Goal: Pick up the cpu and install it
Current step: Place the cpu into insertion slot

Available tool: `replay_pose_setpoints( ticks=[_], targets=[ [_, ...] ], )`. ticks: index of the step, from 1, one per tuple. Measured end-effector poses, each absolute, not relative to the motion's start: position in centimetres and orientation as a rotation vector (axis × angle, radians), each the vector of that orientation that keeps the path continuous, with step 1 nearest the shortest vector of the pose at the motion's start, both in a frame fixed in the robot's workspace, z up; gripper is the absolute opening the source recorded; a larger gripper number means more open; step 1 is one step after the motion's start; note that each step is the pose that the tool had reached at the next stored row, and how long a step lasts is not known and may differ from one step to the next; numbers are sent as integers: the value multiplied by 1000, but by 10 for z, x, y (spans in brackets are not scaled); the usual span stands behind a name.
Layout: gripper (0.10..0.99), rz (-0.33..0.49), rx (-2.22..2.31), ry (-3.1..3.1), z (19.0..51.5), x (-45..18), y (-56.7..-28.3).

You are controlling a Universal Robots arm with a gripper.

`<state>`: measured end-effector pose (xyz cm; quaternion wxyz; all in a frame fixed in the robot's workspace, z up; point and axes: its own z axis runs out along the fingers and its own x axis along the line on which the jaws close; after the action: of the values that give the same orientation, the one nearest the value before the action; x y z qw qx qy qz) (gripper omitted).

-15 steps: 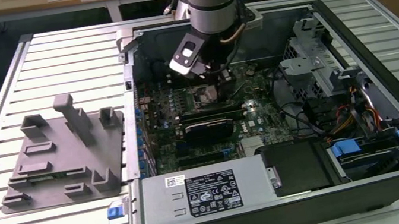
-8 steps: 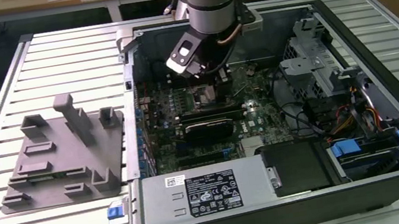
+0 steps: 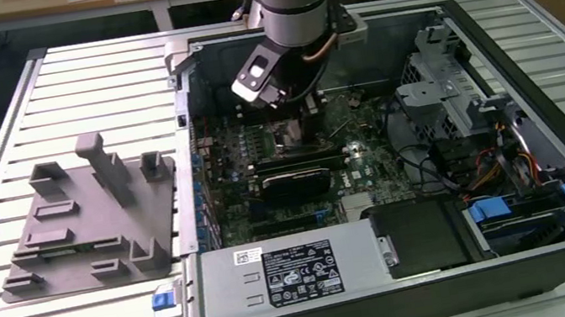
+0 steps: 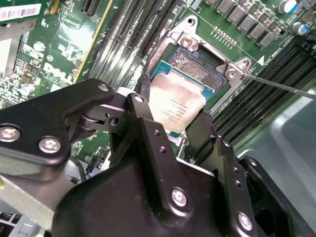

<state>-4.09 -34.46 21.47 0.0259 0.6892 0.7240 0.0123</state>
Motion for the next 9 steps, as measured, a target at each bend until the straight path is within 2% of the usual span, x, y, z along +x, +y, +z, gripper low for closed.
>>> replay_pose_setpoints(
  ticks=[9],
  targets=[
    [541, 36, 2182, 2186, 209, -44, -343]
  ],
)
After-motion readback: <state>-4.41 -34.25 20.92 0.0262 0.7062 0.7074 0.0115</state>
